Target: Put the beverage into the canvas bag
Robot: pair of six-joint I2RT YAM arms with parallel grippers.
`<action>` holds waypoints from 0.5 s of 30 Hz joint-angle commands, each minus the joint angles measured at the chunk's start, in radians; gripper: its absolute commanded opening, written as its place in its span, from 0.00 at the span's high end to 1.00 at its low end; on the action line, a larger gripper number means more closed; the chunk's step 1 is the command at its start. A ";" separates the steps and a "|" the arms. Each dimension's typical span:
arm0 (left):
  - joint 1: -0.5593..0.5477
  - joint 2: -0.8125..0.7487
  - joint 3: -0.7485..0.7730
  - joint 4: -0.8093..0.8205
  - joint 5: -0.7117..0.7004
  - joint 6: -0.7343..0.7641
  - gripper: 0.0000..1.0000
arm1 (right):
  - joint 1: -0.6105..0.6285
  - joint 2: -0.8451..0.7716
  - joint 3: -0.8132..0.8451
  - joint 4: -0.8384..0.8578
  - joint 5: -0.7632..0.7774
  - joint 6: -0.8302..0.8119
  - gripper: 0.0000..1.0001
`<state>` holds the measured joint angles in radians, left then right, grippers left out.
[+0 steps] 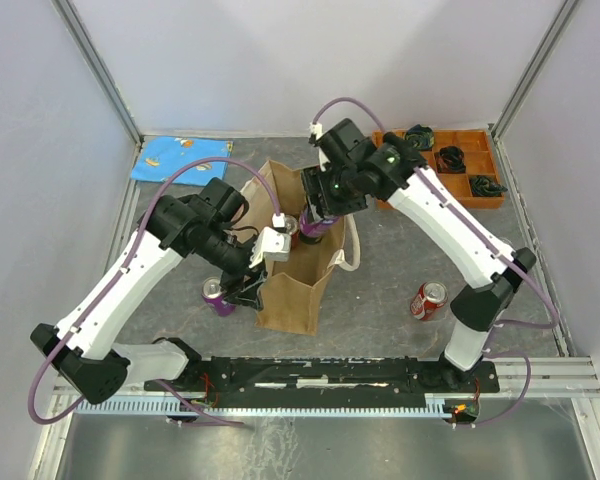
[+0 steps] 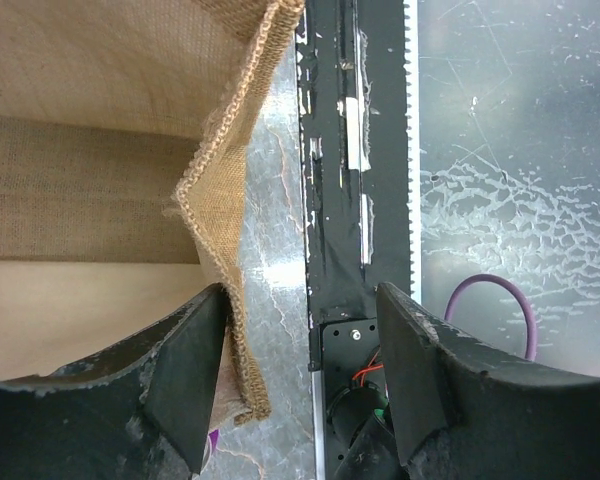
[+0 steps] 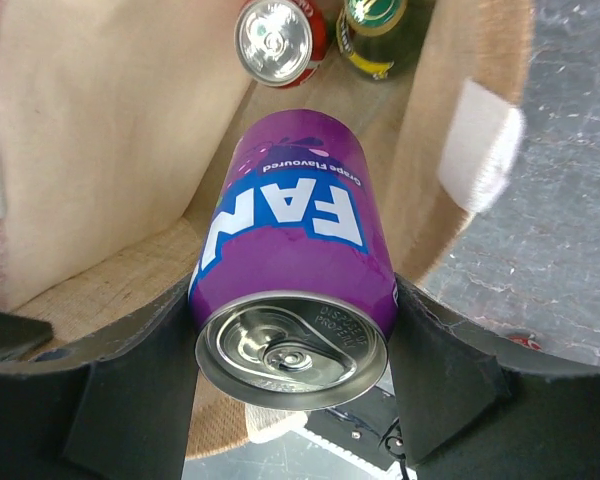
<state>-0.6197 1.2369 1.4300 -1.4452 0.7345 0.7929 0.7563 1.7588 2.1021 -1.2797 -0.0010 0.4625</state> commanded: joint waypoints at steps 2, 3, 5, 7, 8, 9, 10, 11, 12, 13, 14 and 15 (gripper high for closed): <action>-0.018 -0.033 0.026 -0.018 0.075 0.054 0.35 | 0.022 0.016 -0.062 0.138 -0.005 -0.018 1.00; -0.019 -0.032 0.021 -0.017 0.072 0.055 0.35 | 0.025 0.028 -0.070 0.144 0.000 -0.020 1.00; -0.018 -0.028 0.016 -0.016 0.065 0.063 0.33 | 0.032 0.048 -0.087 0.157 0.005 -0.026 1.00; -0.018 -0.014 0.012 -0.013 0.048 0.080 0.29 | 0.045 0.077 -0.127 0.197 0.015 -0.032 1.00; -0.018 -0.011 0.010 -0.008 0.044 0.082 0.27 | 0.048 0.085 -0.139 0.210 0.019 -0.034 1.00; -0.019 -0.006 0.007 -0.001 0.039 0.080 0.25 | 0.051 0.095 -0.147 0.220 0.025 -0.035 1.00; -0.019 -0.005 0.002 0.008 0.037 0.079 0.21 | 0.053 0.105 -0.155 0.226 0.031 -0.038 1.00; -0.018 -0.005 -0.004 0.019 0.034 0.074 0.19 | 0.056 0.116 -0.161 0.232 0.039 -0.040 1.00; -0.018 -0.006 -0.009 0.031 0.032 0.070 0.18 | 0.058 0.126 -0.168 0.237 0.044 -0.042 1.00; -0.018 -0.007 -0.011 0.041 0.031 0.067 0.17 | 0.060 0.138 -0.173 0.242 0.051 -0.042 1.00; -0.018 -0.009 -0.015 0.053 0.029 0.065 0.16 | 0.061 0.144 -0.184 0.251 0.057 -0.041 1.00; -0.018 -0.011 -0.018 0.063 0.029 0.063 0.15 | 0.061 0.150 -0.193 0.261 0.065 -0.042 1.00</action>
<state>-0.6319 1.2324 1.4204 -1.4322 0.7433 0.8284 0.8070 1.9034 1.9182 -1.1240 0.0261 0.4355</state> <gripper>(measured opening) 0.835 0.725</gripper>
